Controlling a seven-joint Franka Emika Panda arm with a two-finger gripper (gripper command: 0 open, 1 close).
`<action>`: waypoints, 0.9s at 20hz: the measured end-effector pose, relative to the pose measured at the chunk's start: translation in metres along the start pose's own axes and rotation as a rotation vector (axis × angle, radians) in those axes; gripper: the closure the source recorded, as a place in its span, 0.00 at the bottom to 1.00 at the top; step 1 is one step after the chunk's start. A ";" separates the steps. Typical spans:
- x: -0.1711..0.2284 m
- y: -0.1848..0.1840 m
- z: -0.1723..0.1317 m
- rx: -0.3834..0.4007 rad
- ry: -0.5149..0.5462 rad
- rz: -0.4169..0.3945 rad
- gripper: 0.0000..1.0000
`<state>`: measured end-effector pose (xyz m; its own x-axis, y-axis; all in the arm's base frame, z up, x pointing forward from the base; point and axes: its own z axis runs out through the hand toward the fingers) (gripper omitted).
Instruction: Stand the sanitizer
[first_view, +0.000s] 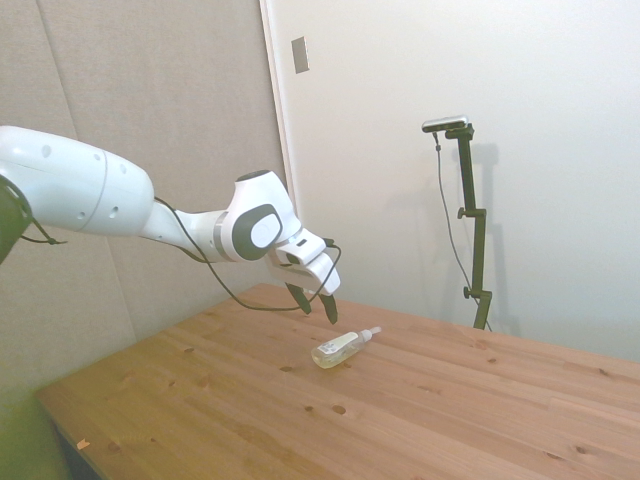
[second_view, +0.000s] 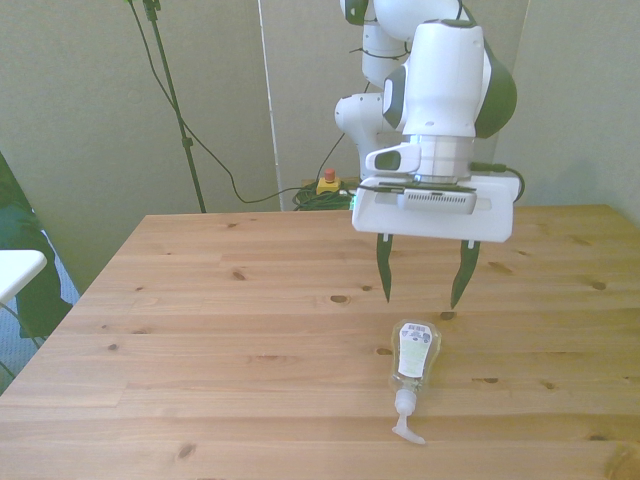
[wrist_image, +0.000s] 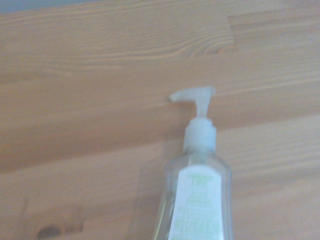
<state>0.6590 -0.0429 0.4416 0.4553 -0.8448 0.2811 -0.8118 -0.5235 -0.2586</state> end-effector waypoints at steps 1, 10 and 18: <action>0.007 -0.003 0.009 0.005 0.013 0.010 0.00; 0.029 -0.043 0.065 0.023 0.070 0.019 0.00; 0.032 -0.051 0.095 0.001 0.076 0.025 0.00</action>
<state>0.7496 -0.0541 0.3758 0.4062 -0.8466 0.3438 -0.8219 -0.5030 -0.2674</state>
